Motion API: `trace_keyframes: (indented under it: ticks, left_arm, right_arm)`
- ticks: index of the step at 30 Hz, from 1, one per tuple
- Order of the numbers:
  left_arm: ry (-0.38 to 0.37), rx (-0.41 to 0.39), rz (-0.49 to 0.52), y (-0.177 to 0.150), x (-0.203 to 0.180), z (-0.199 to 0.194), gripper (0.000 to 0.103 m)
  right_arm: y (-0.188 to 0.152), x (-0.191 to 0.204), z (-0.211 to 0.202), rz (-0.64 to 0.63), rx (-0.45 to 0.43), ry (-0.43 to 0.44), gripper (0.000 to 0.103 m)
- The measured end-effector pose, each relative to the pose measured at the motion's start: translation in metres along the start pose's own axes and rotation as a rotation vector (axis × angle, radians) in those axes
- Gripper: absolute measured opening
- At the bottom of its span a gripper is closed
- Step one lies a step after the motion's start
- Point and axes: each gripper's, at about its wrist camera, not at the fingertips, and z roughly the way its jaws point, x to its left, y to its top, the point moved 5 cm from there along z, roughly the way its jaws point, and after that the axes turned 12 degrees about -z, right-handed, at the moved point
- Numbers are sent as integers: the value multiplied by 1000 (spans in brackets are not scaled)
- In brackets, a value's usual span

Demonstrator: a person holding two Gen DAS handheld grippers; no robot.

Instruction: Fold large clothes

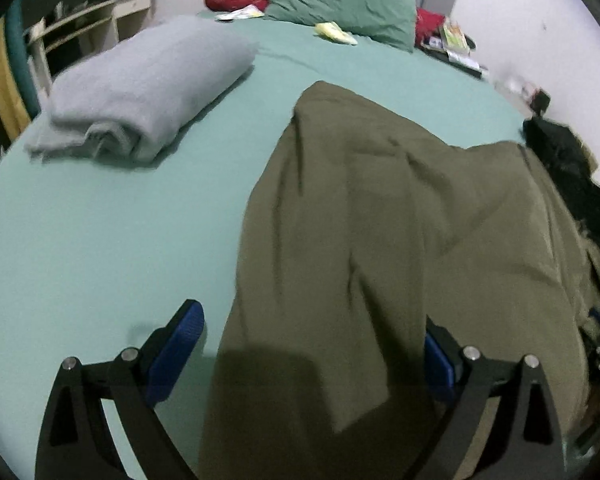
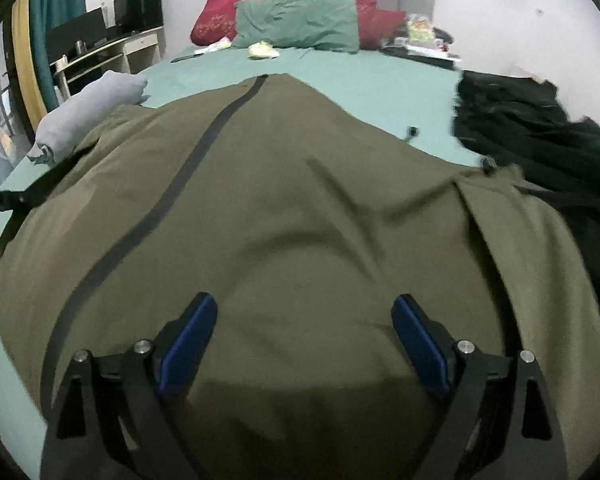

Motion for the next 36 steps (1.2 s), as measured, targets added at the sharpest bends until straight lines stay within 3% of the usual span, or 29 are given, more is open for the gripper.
trace_keyframes:
  ticks: [6,9,13,17,21,24,25,28,31,33,36]
  left_arm:
    - [-103,-30,-55,-19,5,-25,97]
    - [-92,-42,-17,-26,0,-31,97]
    - [-23,17,12,-34,6,-10,102]
    - [-50,57,-33,-40,13,3,102]
    - [-58,54,-34,-44,14,0,102]
    - [-77,55,-37,-47,15,-3,102]
    - [-81,53,-39,-48,15,-4,102]
    - [-101,49,-50,-50,17,-7,102]
    - [-126,58,-101,-49,22,-9,102]
    - [-148,70,-142,-48,26,-13,102]
    - [-167,56,-171,-47,35,-20,102]
  right_arm:
    - [-30,-16,-30,147,8,-2,88]
    - [-43,-23,-45,168,-7,-40,88]
    - [-63,-19,-33,67,84,-99,88]
    - [-65,-27,-50,112,32,-86,88]
    - [-89,-59,-99,253,-70,-208,88]
    - [-128,-93,-111,461,-61,-228,89]
    - [-140,-102,-108,532,-44,-220,89]
    - [-161,-117,-88,730,-77,-64,89]
    - [-152,-117,-81,782,-185,16,87]
    - [-139,-109,-65,796,-204,143,80]
    - [-131,-97,-52,771,-204,180,54]
